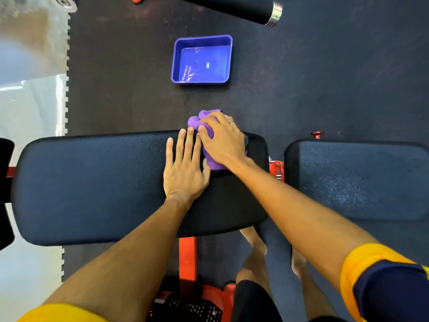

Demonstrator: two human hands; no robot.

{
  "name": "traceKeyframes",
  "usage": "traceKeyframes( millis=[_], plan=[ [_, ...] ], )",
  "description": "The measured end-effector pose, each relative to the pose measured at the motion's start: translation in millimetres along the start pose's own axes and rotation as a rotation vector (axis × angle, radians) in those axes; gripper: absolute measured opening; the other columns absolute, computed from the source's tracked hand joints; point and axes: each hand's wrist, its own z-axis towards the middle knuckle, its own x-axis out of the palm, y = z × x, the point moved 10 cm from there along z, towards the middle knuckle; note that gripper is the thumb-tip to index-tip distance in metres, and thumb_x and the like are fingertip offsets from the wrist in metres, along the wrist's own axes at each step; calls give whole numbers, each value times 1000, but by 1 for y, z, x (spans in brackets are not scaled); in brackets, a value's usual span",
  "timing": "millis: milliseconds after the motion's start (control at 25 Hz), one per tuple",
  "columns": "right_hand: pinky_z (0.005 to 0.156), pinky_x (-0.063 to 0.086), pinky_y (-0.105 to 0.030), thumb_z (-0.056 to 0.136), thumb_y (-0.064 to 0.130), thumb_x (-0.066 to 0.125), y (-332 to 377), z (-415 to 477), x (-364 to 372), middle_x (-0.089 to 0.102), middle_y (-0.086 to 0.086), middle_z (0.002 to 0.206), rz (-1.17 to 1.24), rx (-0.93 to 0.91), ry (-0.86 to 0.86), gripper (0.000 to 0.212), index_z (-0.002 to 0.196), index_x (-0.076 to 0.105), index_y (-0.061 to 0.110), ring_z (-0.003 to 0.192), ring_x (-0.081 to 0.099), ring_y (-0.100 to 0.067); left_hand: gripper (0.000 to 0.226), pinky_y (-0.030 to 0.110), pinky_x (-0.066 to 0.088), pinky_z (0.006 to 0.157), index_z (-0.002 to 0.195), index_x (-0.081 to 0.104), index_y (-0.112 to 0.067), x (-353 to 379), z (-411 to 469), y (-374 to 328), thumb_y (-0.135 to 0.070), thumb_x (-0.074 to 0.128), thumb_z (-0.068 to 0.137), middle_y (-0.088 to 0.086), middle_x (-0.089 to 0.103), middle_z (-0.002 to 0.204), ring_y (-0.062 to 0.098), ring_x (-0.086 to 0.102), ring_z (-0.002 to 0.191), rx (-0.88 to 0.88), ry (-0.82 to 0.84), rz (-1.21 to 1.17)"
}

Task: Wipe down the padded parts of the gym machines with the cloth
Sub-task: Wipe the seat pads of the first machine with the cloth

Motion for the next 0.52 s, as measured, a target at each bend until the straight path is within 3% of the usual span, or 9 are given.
traceKeyframes(
  millis=[120,240,320,400,520],
  plan=[
    [94,47,-42,104,54,40,-58,-4,-5,46,7,147,-76,67,60,43,140,53,36,131,47,-25,67,49,2,127,159,28,-10,0,-1,-1,-38,40,100,12,21,168,27,13,156,1,3,9],
    [97,44,-45,105,53,34,-161,-26,-12,46,2,148,5,421,25,45,142,51,34,131,47,-29,66,49,1,127,160,26,-12,1,-1,-1,-40,39,101,11,19,168,26,10,157,-6,7,15],
    [101,42,-46,105,52,30,-193,-41,-6,46,-3,148,137,608,-27,48,142,51,29,131,49,-34,66,49,1,127,160,25,-12,1,-1,-1,-40,37,101,11,18,169,26,9,157,-7,13,14],
    [106,40,-45,106,45,33,-182,-45,-4,44,-2,152,182,614,-121,46,142,53,25,136,46,-34,66,50,2,127,161,24,-12,2,-2,-1,-40,36,101,11,18,169,26,9,157,-3,17,26],
    [113,37,-45,104,40,42,-113,-51,-3,35,0,161,74,400,-225,46,145,52,22,148,30,-31,67,50,3,127,161,24,-12,2,-1,-1,-39,36,101,12,17,168,27,9,157,-10,23,23]
  ],
)
